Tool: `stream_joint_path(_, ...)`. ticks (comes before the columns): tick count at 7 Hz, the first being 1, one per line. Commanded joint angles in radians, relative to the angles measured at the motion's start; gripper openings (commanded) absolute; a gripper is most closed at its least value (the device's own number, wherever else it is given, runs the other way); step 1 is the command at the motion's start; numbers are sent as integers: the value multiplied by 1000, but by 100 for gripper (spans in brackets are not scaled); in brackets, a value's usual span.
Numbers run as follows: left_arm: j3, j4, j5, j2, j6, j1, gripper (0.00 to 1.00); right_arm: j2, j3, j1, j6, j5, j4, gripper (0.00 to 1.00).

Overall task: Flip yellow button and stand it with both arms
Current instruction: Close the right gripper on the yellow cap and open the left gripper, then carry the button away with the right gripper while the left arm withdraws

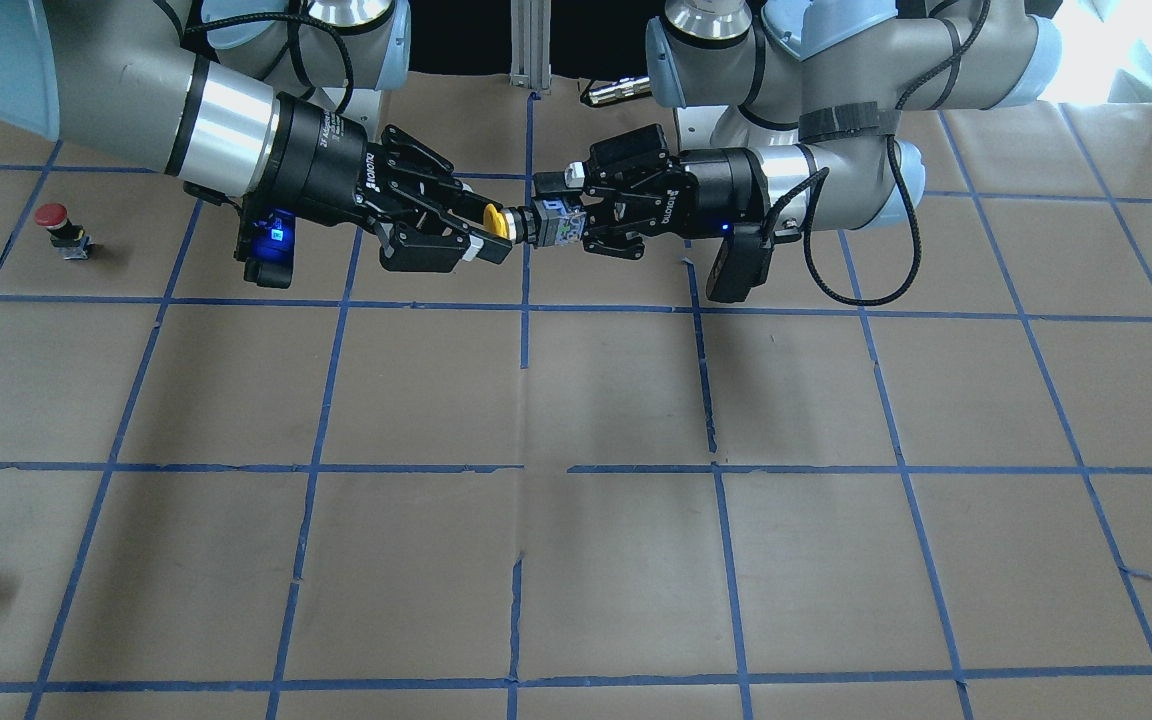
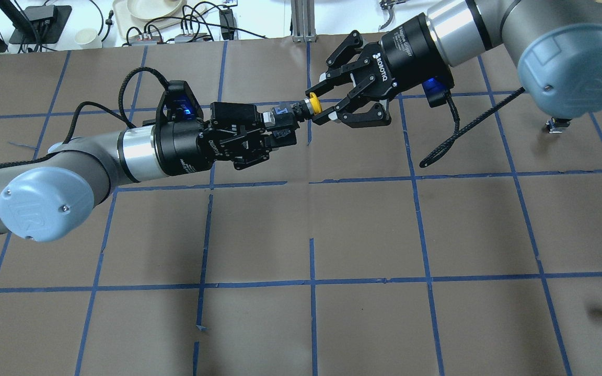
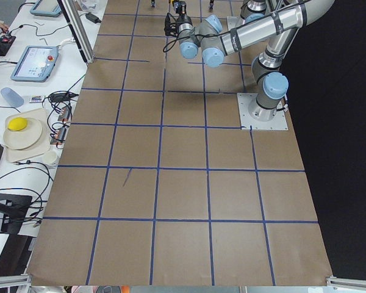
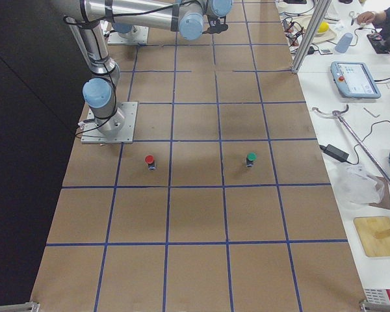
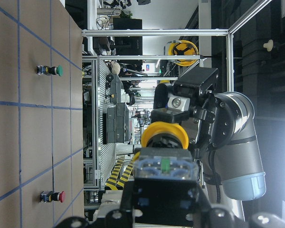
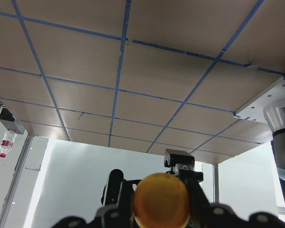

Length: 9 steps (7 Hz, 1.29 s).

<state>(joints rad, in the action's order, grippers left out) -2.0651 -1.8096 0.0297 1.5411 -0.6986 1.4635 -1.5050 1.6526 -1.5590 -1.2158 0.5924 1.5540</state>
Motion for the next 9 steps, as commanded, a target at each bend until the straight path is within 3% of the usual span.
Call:
stream_joint_path(1,0,0,-2,1,-1,0,99,2,-1,7,-1,1,0,12)
stream_joint_path(3,2,0,-20,-1,16,-3,99,8,-8,63,-1,16,-2,11)
stream_joint_path(4,5,1,-143,-1,24,-17,99,5,-28,109,10,24,-40,11)
stream_joint_path(5,14,6,-234,-4,51,-32,99,5,-43,134,42,99,-41,11)
stream_joint_path(7,40,21,-314,-2,147,-48,99,-6,-53,135,294,339,-98,11)
stream_joint_path(8,62,80,-356,-7,241,-51,99,-7,-51,139,414,451,-100,11)
stream_joint_path(9,72,160,-472,-4,334,-54,99,-6,-36,139,612,580,-100,9)
